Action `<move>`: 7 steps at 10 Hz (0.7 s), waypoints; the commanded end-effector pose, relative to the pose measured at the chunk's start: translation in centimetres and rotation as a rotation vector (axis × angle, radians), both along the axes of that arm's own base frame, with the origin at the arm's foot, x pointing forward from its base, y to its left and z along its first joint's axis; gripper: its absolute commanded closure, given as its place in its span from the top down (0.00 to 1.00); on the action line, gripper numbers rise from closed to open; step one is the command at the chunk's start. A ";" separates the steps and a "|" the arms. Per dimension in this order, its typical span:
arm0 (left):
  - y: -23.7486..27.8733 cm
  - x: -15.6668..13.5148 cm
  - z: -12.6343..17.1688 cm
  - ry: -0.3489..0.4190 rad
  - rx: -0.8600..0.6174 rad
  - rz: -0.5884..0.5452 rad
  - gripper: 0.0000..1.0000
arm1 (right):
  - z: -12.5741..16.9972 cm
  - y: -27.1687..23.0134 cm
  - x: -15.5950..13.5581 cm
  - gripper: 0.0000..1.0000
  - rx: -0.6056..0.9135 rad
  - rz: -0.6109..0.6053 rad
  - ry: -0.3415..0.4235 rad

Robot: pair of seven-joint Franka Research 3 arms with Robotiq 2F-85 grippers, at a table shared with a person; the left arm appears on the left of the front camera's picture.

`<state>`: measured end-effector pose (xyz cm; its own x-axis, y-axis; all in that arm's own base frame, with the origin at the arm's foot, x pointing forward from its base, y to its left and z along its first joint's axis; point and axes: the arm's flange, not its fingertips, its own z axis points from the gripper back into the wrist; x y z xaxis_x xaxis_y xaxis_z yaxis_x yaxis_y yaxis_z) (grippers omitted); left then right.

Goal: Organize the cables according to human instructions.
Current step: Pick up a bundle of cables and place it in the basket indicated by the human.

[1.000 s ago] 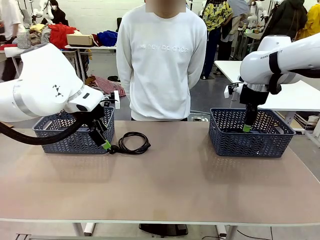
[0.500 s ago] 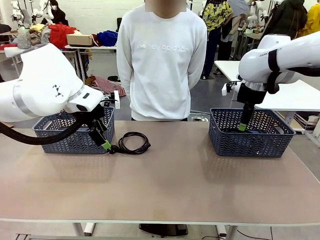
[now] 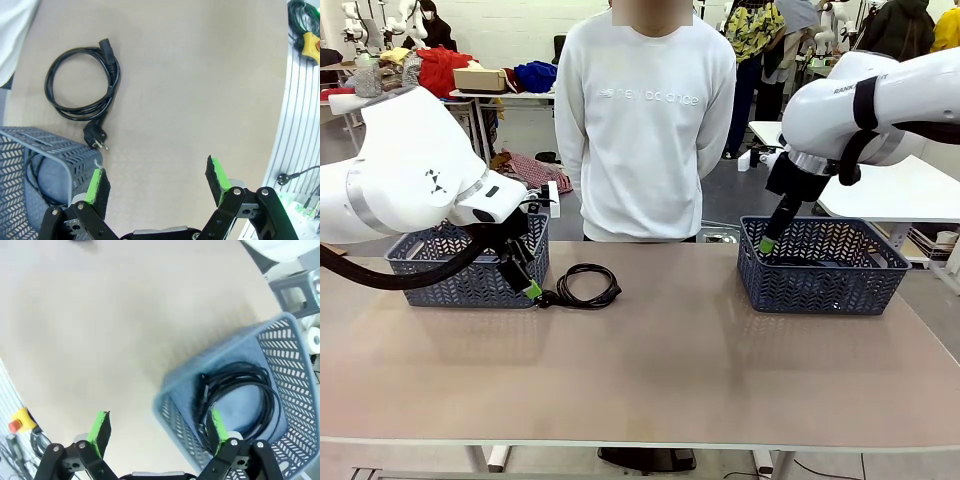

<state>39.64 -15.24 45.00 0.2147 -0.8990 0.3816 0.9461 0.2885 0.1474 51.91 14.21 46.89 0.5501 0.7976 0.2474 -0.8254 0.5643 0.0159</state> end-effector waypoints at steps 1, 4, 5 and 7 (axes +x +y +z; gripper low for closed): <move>0.0 -0.1 0.1 -0.002 0.002 0.009 1.00 | -0.6 2.1 -3.1 1.00 0.036 -0.033 -0.049; 0.0 -0.1 0.1 -0.002 0.002 0.009 1.00 | -1.3 4.7 -6.2 1.00 0.060 -0.021 -0.070; 0.0 -0.1 0.1 -0.002 0.002 0.009 1.00 | -0.9 5.5 -6.8 1.00 0.064 -0.024 -0.069; 0.0 -0.1 0.1 -0.002 0.002 0.009 1.00 | -0.4 6.7 -7.9 1.00 0.065 -0.027 -0.081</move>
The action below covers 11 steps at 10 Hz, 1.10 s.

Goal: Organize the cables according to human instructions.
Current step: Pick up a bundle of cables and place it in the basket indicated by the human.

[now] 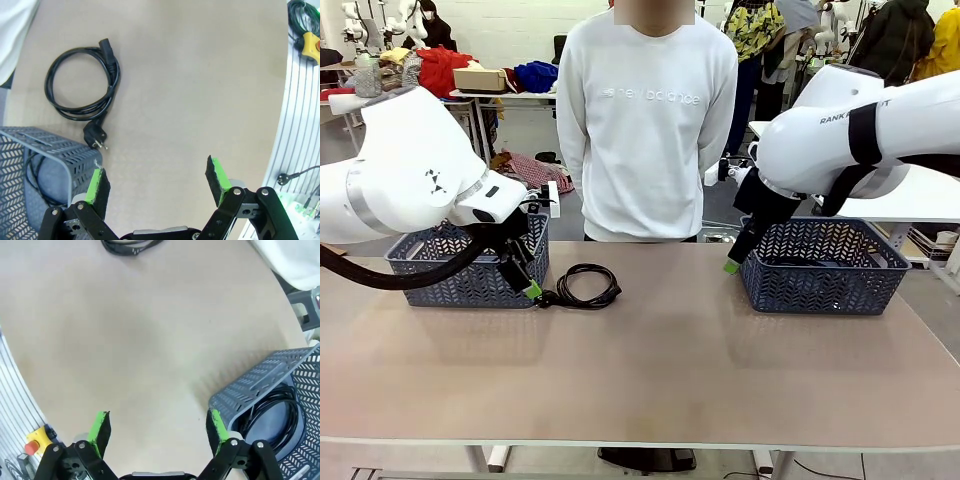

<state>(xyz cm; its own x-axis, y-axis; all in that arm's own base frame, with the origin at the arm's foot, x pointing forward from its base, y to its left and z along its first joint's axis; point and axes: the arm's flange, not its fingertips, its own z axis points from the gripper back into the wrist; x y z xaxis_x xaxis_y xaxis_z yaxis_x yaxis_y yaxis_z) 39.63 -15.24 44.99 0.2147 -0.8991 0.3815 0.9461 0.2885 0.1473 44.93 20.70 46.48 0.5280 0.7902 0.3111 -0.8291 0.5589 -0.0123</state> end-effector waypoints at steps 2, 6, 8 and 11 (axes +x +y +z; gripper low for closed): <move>0.0 -0.1 0.1 -0.002 0.002 0.009 1.00 | 0.2 0.6 -1.5 1.00 0.036 -0.033 -0.020; 0.0 -0.1 0.1 -0.002 0.002 0.009 1.00 | 0.6 0.7 -0.7 1.00 0.007 -0.001 -0.008; 0.0 -0.1 0.1 -0.002 0.002 0.009 1.00 | 0.6 0.7 -0.7 1.00 0.007 -0.001 -0.008; 0.0 -0.1 0.1 -0.002 0.002 0.009 1.00 | 0.6 0.7 -0.7 1.00 0.007 -0.001 -0.008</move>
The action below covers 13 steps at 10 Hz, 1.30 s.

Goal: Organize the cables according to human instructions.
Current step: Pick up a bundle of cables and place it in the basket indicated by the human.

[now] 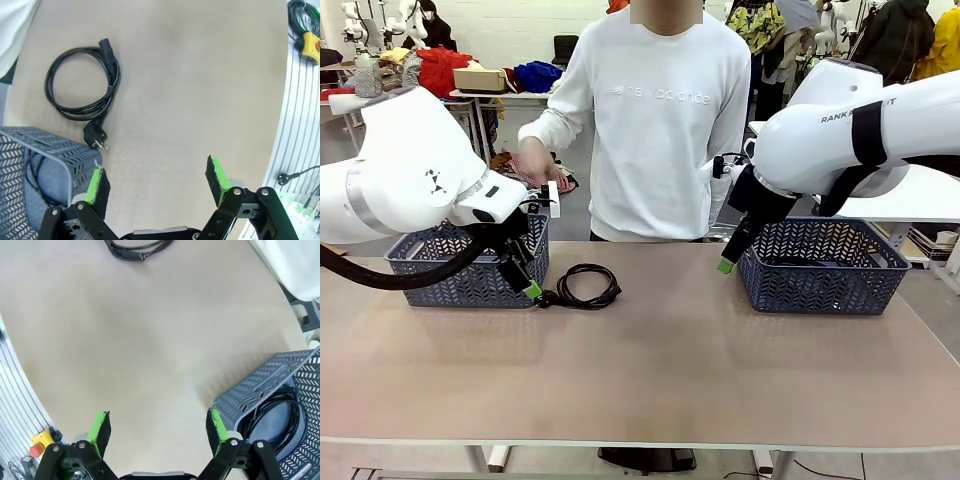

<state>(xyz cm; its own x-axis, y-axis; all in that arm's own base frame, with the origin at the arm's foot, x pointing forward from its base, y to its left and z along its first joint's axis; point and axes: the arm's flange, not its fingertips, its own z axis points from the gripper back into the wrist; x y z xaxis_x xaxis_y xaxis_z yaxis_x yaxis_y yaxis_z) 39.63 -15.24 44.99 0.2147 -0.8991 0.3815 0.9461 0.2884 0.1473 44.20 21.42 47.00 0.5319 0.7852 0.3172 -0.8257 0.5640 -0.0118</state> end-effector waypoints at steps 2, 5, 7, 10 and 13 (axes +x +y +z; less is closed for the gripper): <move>0.0 -0.1 0.1 -0.002 0.002 0.009 1.00 | 0.1 0.0 0.1 1.00 0.001 0.006 -0.005; 0.0 -0.1 0.1 -0.002 0.002 0.009 1.00 | 0.1 0.0 0.1 1.00 0.001 0.006 -0.005; 0.0 -0.1 0.1 -0.002 0.002 0.009 1.00 | 0.1 0.0 0.1 1.00 0.001 0.006 -0.005; 0.0 -0.1 0.1 -0.002 0.002 0.009 1.00 | 0.1 0.0 0.1 1.00 0.001 0.006 -0.005; 0.0 0.0 0.0 0.000 0.000 0.000 1.00 | 0.1 0.0 0.1 1.00 0.001 0.006 -0.005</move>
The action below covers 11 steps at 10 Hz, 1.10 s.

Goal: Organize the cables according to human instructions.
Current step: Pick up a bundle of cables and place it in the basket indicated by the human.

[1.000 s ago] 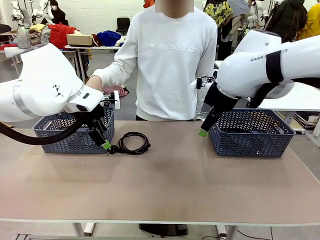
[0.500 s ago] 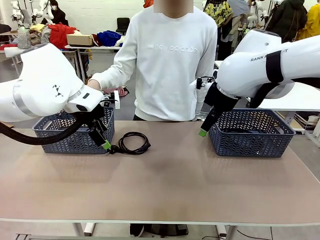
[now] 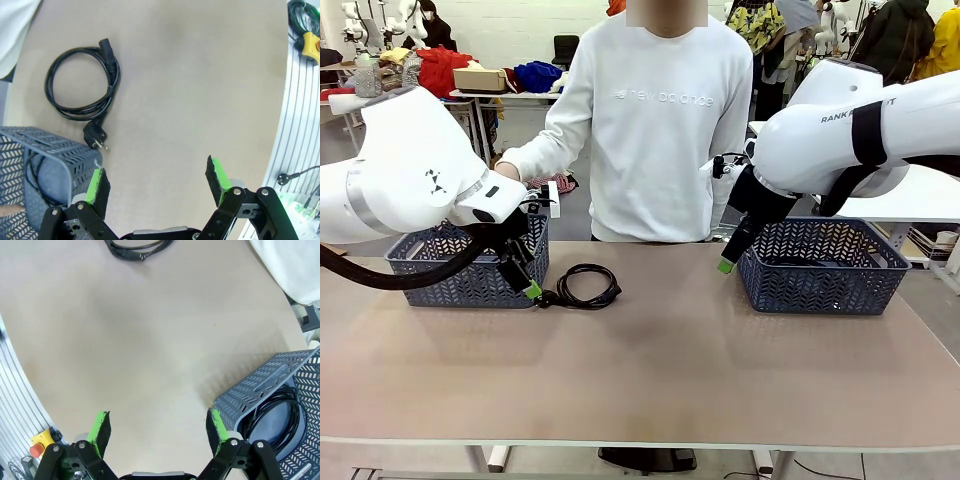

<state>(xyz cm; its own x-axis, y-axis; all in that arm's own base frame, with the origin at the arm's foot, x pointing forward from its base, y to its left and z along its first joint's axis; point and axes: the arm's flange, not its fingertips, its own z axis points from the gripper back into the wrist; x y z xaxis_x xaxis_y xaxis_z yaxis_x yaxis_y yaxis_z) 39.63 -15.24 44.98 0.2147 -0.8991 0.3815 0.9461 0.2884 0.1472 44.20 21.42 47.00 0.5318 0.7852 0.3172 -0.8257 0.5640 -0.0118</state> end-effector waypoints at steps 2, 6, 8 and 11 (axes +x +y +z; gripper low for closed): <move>-2.3 1.8 0.6 -0.064 0.113 -0.090 1.00 | 0.1 0.0 0.1 1.00 0.001 0.006 -0.005; -6.6 6.7 -0.6 -0.097 0.263 -0.263 1.00 | 0.1 0.0 0.1 1.00 0.001 0.006 -0.005; -8.2 8.9 -1.9 -0.030 0.315 -0.303 1.00 | 0.1 0.0 0.1 1.00 0.001 0.006 -0.005; -10.1 11.8 -3.8 0.105 0.365 -0.354 1.00 | 0.1 0.0 0.1 1.00 0.001 0.006 -0.005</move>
<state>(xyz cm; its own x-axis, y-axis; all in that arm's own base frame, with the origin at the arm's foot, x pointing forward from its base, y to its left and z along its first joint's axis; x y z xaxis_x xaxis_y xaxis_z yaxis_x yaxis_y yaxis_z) 50.05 -24.84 40.37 -0.0793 -0.9950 0.0607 0.9910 -0.0721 0.1130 44.26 21.38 46.93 0.5331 0.7847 0.3163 -0.8252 0.5647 -0.0102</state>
